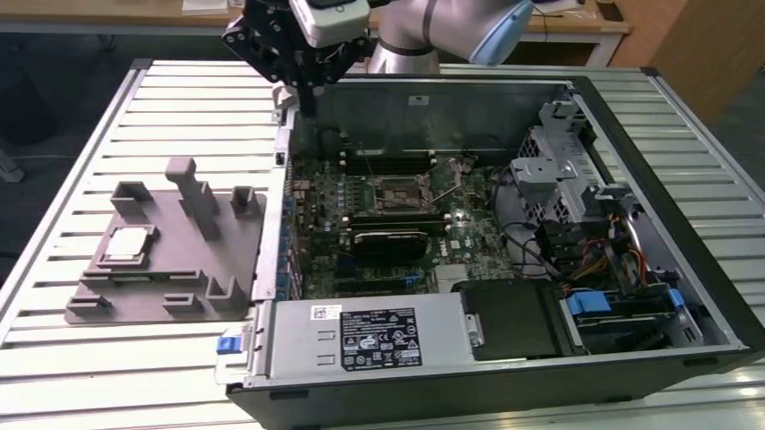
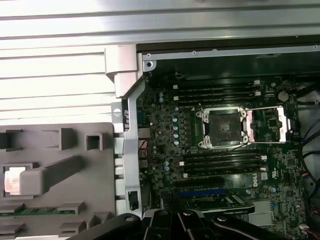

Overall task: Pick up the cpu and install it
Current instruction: 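Reach for the cpu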

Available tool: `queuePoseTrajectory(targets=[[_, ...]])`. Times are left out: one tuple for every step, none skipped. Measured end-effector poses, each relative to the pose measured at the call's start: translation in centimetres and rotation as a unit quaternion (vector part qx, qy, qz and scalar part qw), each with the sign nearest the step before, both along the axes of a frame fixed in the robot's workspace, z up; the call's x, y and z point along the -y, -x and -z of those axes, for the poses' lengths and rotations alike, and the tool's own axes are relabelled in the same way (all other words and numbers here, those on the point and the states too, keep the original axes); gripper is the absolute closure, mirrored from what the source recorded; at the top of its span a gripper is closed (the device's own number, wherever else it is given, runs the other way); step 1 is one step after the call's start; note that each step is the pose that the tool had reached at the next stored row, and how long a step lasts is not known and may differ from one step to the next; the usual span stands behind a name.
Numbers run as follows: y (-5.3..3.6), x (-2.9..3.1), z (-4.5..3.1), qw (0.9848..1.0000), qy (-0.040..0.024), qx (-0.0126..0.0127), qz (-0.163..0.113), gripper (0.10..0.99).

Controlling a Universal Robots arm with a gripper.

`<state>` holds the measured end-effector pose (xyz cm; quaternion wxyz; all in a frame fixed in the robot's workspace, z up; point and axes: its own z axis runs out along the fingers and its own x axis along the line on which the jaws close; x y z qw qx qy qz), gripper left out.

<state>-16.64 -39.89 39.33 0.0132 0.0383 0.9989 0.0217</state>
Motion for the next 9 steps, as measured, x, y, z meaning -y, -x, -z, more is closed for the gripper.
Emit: queuePoseTrajectory(targets=[[0.16,0.0,0.0,1.0,0.0,0.0,0.0,0.98],[0.32,0.0,0.0,1.0,0.0,0.0,0.0,0.98],[0.48,0.0,0.0,1.0,0.0,0.0,0.0,0.98],[0.65,0.0,0.0,1.0,0.0,0.0,0.0,0.98],[0.83,0.0,0.0,1.0,0.0,0.0001,0.0,0.98],[1.0,0.0,0.0,1.0,0.0,0.0001,0.0,0.98],[1.17,0.0,0.0,1.0,0.0,0.0001,0.0,0.98],[1.34,0.0,0.0,1.0,0.0,0.0001,0.0,0.98],[1.52,0.0,0.0,1.0,0.0,0.0001,0.0,0.98]])
